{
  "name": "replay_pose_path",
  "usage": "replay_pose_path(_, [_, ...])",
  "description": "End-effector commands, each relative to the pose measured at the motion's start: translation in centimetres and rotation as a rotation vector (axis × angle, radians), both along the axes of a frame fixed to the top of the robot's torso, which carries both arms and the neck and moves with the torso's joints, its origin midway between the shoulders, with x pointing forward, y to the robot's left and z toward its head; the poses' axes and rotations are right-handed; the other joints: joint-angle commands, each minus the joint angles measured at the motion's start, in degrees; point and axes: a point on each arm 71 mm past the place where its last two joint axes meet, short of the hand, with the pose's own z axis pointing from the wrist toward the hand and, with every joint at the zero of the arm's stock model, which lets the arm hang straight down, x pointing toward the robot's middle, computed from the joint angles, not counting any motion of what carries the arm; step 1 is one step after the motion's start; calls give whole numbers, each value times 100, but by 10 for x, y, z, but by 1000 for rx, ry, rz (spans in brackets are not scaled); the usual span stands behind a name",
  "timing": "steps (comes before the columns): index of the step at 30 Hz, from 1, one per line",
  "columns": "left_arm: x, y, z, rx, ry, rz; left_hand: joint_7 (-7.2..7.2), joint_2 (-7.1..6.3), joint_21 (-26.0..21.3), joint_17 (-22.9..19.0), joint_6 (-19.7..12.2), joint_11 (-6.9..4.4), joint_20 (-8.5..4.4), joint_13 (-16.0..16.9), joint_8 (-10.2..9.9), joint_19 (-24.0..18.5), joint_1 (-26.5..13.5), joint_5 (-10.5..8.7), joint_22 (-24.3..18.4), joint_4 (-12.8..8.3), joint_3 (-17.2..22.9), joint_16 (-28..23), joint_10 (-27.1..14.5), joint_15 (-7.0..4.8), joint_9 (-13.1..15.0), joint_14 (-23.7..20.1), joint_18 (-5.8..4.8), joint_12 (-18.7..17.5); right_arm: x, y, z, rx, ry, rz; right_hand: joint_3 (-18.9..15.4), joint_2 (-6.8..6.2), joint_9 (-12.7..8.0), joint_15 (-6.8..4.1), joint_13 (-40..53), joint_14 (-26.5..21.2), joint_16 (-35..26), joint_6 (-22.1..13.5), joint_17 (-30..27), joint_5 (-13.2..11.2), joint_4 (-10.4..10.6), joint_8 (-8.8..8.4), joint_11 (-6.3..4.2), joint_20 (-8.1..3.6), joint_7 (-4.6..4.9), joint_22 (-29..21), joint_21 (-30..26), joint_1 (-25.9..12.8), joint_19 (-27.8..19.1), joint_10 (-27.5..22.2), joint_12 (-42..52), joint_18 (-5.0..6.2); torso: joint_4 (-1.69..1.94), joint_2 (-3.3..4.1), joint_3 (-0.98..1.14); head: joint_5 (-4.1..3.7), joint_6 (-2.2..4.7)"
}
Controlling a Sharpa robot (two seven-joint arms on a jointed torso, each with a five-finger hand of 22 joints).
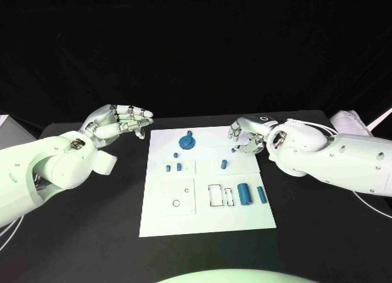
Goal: Assemble the parts on the task board
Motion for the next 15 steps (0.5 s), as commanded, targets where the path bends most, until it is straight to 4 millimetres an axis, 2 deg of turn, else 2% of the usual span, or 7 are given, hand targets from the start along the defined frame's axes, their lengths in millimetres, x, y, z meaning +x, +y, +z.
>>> replay_pose_path(1, [-3, -1, 5, -110, -1, -21, 20, 8, -34, -2, 39, -14, 6, 6, 19, -10, -30, -15, -5, -6, -37, -21, 13, -12, 8, 23, 83, 28, 1, 1, -3, -93, -30, 3, -7, -10, -13, 36, -49, 341, -56, -7, 328, -7, -55, -48, 27, 25, 24, 289, -75, -61, -29, 1, -54, 85, -5, -3, 2, 23, 9])
replay_pose_path(4, [-3, 0, 5, -116, -1, -17, 21, 8, -41, -6, 42, -15, 6, 6, 21, -6, -34, -16, -10, -6, -45, -25, 17, -14, 9, 27, 83, 33, 1, 3, -7, -104, -19, 7, -9, -2, -17, 29, -89, 337, -71, -3, 306, -1, -69, -61, 19, 25, 14, 295, -67, -65, -24, 9, -77, 83, 9, -6, 2, 14, 3])
replay_pose_path(7, [-4, 1, 5, -121, 2, -15, 22, 8, -44, -7, 42, -15, 5, 6, 21, -5, -35, -16, -12, -6, -47, -26, 17, -14, 9, 28, 84, 35, -2, 5, -12, -103, -12, 12, 7, 16, -18, 13, -147, 334, -86, 20, 282, 12, -77, -70, -3, 17, -8, 285, -86, -78, -25, 60, -98, 89, 7, -3, 2, 28, 0])
replay_pose_path(11, [-4, 1, 5, -125, 4, -18, 24, 10, -51, -13, 42, -16, 3, 6, 21, 0, -23, -11, -18, -17, -48, -33, 16, -17, 8, 30, 85, 39, -3, 6, -16, -104, -3, 11, 81, 30, -18, -65, -300, 328, -131, 87, 212, 33, -91, -89, -67, -36, -61, 292, -83, -121, -6, 194, -174, 87, -3, 3, 16, 47, 0])
replay_pose_path(15, [-4, 1, 5, -127, 4, -21, 24, 10, -51, -13, 42, -16, 3, 6, 21, 0, -23, -11, -18, -17, -48, -33, 16, -17, 8, 30, 85, 39, -2, 5, -18, -107, 0, 5, 127, 45, -14, -80, -373, 322, -164, 129, 158, 60, -91, -91, -79, -53, -73, 294, -84, -145, 3, 266, -215, 85, -6, 0, 11, 38, 3])
